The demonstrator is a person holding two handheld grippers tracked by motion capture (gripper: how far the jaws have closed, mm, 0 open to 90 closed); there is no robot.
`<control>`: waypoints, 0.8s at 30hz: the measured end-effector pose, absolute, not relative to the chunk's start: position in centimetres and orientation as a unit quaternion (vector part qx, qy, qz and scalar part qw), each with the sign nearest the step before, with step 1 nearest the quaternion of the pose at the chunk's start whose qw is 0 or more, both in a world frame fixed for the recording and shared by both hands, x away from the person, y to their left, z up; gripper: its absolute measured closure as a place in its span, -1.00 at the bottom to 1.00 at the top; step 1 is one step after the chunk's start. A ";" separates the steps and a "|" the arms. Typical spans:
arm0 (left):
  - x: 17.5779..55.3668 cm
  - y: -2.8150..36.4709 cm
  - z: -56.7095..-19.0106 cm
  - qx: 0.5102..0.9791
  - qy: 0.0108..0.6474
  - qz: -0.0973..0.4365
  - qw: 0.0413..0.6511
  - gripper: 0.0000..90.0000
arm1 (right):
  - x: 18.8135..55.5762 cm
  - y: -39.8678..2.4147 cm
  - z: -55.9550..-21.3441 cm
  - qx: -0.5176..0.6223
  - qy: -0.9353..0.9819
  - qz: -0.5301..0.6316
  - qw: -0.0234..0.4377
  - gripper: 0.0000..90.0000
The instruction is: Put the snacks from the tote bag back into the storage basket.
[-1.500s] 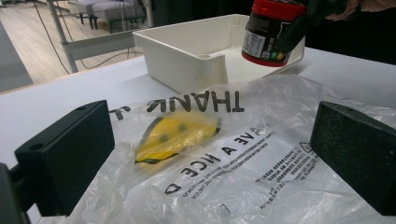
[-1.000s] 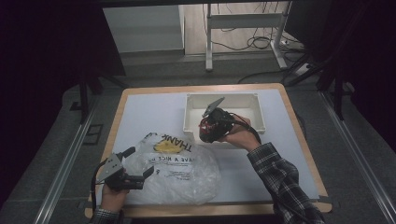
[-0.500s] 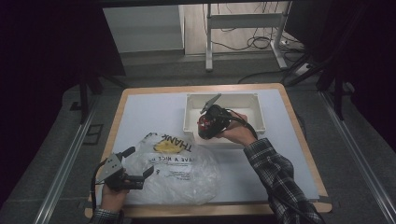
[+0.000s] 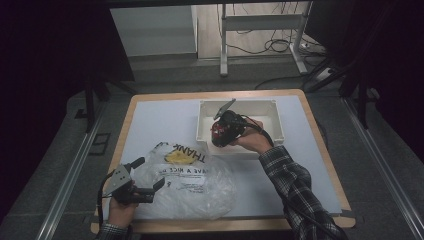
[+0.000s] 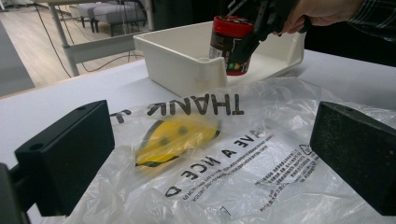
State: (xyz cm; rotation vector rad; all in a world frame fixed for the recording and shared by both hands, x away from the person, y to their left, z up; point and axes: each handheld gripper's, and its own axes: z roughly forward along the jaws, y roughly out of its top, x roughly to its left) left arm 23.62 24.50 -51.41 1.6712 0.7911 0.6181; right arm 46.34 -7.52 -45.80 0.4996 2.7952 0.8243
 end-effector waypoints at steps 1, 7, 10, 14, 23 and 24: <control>23.6 24.5 -51.4 0.710 0.336 0.262 0.561 -1.00 | 46.4 -7.5 -45.8 0.168 0.941 0.277 0.093 -0.42; 23.6 24.5 -51.4 0.710 0.336 0.263 0.561 -1.00 | 46.7 -7.5 -45.8 0.171 0.940 0.280 0.094 -0.42; 23.6 24.5 -51.4 0.710 0.336 0.263 0.561 -1.00 | 46.9 -7.4 -45.6 0.170 0.940 0.280 0.097 -0.42; 23.6 24.5 -51.4 0.710 0.336 0.264 0.560 -1.00 | 47.0 -7.3 -45.5 0.171 0.940 0.280 0.098 -0.42; 23.6 24.4 -51.4 0.711 0.335 0.265 0.559 -1.00 | 47.5 -7.1 -45.7 0.169 0.940 0.278 0.098 -0.42; 23.6 24.4 -51.4 0.710 0.335 0.265 0.559 -1.00 | 47.5 -7.1 -45.7 0.168 0.941 0.278 0.099 -0.42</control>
